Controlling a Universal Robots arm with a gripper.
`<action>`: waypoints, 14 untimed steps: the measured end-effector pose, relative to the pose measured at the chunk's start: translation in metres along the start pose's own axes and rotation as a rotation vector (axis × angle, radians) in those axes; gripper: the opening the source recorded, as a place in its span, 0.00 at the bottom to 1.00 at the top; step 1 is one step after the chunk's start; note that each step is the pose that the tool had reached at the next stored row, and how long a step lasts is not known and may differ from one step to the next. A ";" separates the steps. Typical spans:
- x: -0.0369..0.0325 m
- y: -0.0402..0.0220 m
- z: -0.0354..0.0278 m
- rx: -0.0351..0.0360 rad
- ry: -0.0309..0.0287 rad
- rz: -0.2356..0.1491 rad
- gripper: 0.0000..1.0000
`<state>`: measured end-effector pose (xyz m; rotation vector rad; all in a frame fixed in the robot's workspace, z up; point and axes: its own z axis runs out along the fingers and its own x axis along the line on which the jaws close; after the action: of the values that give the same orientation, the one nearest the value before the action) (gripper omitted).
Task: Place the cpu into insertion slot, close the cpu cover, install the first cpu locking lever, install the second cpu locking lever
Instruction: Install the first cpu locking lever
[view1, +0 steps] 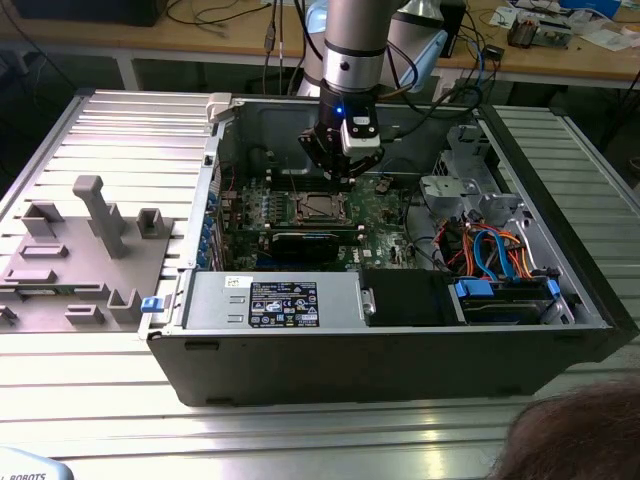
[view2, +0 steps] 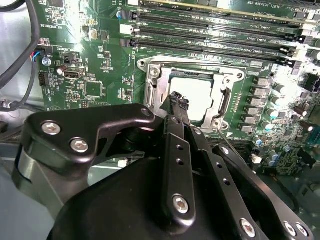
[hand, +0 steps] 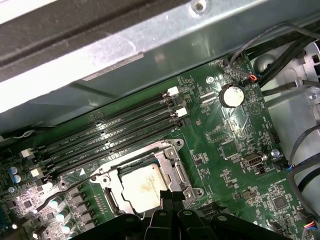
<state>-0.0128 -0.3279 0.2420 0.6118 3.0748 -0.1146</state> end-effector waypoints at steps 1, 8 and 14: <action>0.0000 0.0000 0.0000 0.0000 -0.0002 -0.003 0.11; 0.0000 0.0000 0.0000 -0.0005 -0.0017 -0.025 0.11; 0.0000 0.0000 0.0000 -0.0009 -0.0035 -0.049 0.11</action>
<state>-0.0128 -0.3279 0.2420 0.5358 3.0871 -0.1143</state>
